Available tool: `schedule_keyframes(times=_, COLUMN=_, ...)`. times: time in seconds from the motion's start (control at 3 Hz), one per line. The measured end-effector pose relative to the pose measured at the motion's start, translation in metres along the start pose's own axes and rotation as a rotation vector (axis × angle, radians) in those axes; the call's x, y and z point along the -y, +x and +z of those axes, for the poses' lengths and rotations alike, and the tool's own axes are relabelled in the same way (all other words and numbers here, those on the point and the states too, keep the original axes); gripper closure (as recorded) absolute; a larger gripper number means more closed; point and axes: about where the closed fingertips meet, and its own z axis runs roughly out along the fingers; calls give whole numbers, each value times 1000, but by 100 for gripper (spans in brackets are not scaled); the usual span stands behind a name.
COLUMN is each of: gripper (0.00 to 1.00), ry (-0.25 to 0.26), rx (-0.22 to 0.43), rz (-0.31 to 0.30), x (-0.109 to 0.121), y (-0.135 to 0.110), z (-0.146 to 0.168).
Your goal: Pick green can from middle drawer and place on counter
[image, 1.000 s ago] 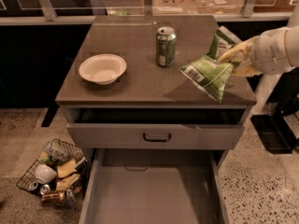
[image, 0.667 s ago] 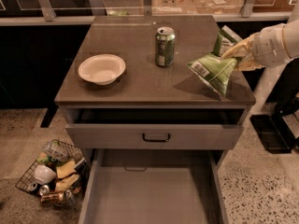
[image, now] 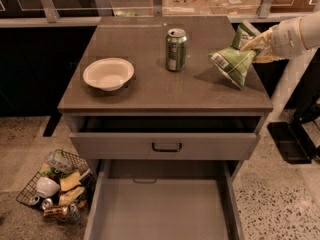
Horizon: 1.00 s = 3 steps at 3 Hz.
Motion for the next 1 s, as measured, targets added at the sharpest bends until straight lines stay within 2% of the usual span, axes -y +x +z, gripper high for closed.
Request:
schedule_keyframes(times=0.33, gripper=100, ry=47, rx=-26, rz=-15, x=19, y=24, z=-1)
schedule_keyframes(times=0.67, gripper=100, ry=78, rx=-26, rz=-26, x=32, y=37, z=9)
schedule_keyframes(times=1.0, gripper=100, ry=105, rx=0, rz=-12, x=32, y=45, z=28)
